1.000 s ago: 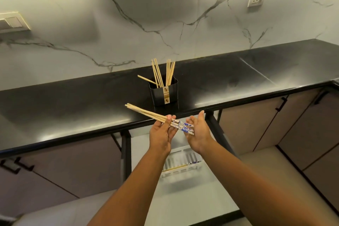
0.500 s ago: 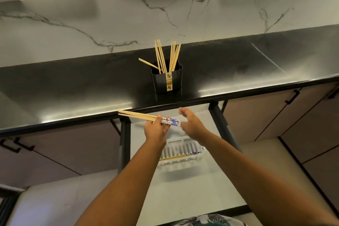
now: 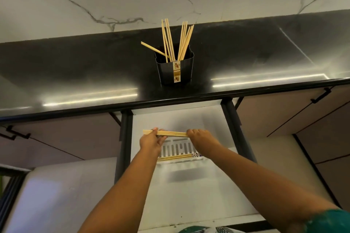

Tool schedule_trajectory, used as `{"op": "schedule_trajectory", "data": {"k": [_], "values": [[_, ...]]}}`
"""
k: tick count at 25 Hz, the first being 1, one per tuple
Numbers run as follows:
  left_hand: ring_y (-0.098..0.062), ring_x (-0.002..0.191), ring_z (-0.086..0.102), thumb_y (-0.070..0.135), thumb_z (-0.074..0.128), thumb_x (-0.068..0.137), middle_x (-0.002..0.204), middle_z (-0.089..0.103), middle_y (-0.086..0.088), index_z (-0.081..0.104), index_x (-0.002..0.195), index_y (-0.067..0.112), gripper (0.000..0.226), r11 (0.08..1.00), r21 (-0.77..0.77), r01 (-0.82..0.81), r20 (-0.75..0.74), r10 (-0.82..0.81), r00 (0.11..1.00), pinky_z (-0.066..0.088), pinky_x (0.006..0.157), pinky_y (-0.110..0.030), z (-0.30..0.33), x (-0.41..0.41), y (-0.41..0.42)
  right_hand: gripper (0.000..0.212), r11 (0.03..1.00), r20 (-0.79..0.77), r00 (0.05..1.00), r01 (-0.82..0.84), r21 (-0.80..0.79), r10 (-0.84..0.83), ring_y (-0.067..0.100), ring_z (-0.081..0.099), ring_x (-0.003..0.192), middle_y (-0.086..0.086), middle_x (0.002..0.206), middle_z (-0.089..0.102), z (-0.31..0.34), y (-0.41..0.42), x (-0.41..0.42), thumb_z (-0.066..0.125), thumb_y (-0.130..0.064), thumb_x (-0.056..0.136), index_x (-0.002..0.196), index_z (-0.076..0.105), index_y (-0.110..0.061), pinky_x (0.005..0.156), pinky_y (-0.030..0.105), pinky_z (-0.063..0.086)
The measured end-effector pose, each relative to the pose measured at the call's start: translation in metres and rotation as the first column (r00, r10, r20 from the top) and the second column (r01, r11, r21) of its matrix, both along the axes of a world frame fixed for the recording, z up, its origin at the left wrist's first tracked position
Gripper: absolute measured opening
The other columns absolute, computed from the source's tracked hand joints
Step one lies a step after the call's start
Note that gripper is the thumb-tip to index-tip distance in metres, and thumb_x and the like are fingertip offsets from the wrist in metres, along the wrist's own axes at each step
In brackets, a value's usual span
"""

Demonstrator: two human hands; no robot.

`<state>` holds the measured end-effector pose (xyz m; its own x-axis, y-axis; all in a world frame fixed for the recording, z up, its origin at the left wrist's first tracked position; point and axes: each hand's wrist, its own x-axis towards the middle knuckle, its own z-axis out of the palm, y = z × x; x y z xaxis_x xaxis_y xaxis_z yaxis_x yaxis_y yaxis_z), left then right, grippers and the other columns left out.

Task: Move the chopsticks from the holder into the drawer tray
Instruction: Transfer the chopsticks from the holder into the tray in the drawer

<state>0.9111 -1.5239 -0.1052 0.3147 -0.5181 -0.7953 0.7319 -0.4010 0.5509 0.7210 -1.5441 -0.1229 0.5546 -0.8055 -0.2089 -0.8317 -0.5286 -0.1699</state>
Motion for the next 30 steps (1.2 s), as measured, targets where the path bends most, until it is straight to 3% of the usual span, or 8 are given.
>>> {"op": "schedule_trajectory", "data": {"k": [2, 5, 8, 12, 18, 23, 27, 30], "values": [[-0.021, 0.076, 0.068, 0.004, 0.052, 0.094, 0.101, 0.067, -0.017, 0.056, 0.119, -0.004, 0.027, 0.998, 0.015, -0.054, 0.046, 0.054, 0.997, 0.056, 0.081, -0.035, -0.019, 0.027, 0.002, 0.037, 0.999, -0.065, 0.998, -0.023, 0.027, 0.024, 0.027, 0.061, 0.102, 0.010, 0.116, 0.062, -0.014, -0.006, -0.005, 0.058, -0.014, 0.090, 0.125, 0.045, -0.013, 0.088, 0.036, 0.048], [-0.009, 0.073, 0.056, 0.004, 0.039, 0.096, 0.119, 0.062, -0.011, 0.045, 0.134, -0.002, 0.039, 0.996, 0.079, 0.035, 0.239, -0.053, 0.969, 0.041, 0.101, -0.033, -0.050, 0.058, 0.009, 0.037, 0.995, -0.247, 0.968, -0.016, 0.101, 0.040, 0.030, 0.058, 0.108, 0.013, 0.121, 0.059, -0.034, -0.012, -0.015, 0.052, -0.014, 0.093, 0.129, 0.044, -0.010, 0.090, 0.037, 0.047], [-0.017, 0.087, 0.056, 0.023, 0.055, 0.093, 0.116, 0.062, -0.012, 0.057, 0.112, 0.010, 0.023, 0.951, 0.250, 0.184, 0.437, -0.281, 0.854, 0.047, 0.089, -0.038, -0.070, 0.049, 0.016, 0.040, 0.987, -0.356, 0.930, -0.032, 0.160, 0.088, 0.030, 0.056, 0.115, 0.013, 0.128, 0.057, -0.053, -0.018, -0.015, 0.051, -0.014, 0.093, 0.132, 0.043, -0.010, 0.096, 0.037, 0.044], [-0.020, 0.090, 0.054, 0.042, 0.057, 0.090, 0.116, 0.059, -0.007, 0.052, 0.123, 0.013, 0.044, 0.807, 0.355, 0.472, 0.336, -0.581, 0.741, 0.044, 0.084, -0.036, -0.090, 0.025, 0.033, 0.049, 0.972, -0.434, 0.888, -0.056, 0.228, 0.153, 0.029, 0.052, 0.124, 0.009, 0.137, 0.053, -0.071, -0.029, 0.003, 0.054, -0.021, 0.092, 0.138, 0.037, -0.015, 0.102, 0.041, 0.042], [-0.016, 0.086, 0.056, 0.024, 0.051, 0.096, 0.113, 0.062, -0.005, 0.054, 0.128, 0.013, 0.034, 0.780, 0.414, 0.469, 0.468, -0.624, 0.626, 0.050, 0.083, -0.034, -0.104, 0.027, 0.046, 0.048, 0.976, -0.377, 0.914, -0.073, 0.206, 0.148, 0.028, 0.049, 0.125, 0.007, 0.136, 0.050, -0.077, -0.031, 0.004, 0.056, -0.017, 0.091, 0.136, 0.040, -0.021, 0.098, 0.039, 0.042], [-0.011, 0.077, 0.054, 0.023, 0.052, 0.096, 0.100, 0.061, 0.000, 0.058, 0.122, 0.014, 0.028, 0.771, 0.415, 0.484, 0.552, -0.636, 0.540, 0.047, 0.076, -0.028, -0.107, 0.030, 0.046, 0.048, 0.955, -0.114, 0.993, 0.013, 0.296, 0.022, 0.025, 0.049, 0.124, 0.005, 0.137, 0.050, -0.085, -0.022, 0.010, 0.051, -0.013, 0.093, 0.139, 0.046, -0.026, 0.102, 0.036, 0.043], [-0.018, 0.086, 0.059, 0.025, 0.053, 0.095, 0.102, 0.063, -0.001, 0.059, 0.119, 0.016, 0.026, 0.747, 0.425, 0.511, 0.560, -0.661, 0.500, 0.052, 0.086, -0.035, -0.109, 0.032, 0.046, 0.032, 0.955, -0.129, 0.987, 0.129, 0.267, -0.097, 0.023, 0.060, 0.108, 0.002, 0.122, 0.063, -0.087, -0.020, 0.017, 0.052, -0.023, 0.094, 0.124, 0.061, -0.025, 0.089, 0.030, 0.048], [-0.018, 0.086, 0.061, 0.025, 0.054, 0.095, 0.102, 0.065, -0.003, 0.060, 0.114, 0.016, 0.022, 0.739, 0.420, 0.526, 0.575, -0.666, 0.476, 0.052, 0.082, -0.032, -0.112, 0.033, 0.047, 0.026, 0.938, -0.131, 0.973, 0.220, 0.270, -0.190, 0.021, 0.063, 0.098, 0.001, 0.111, 0.068, -0.087, -0.023, 0.019, 0.055, -0.028, 0.094, 0.117, 0.066, -0.026, 0.085, 0.027, 0.049]]}}
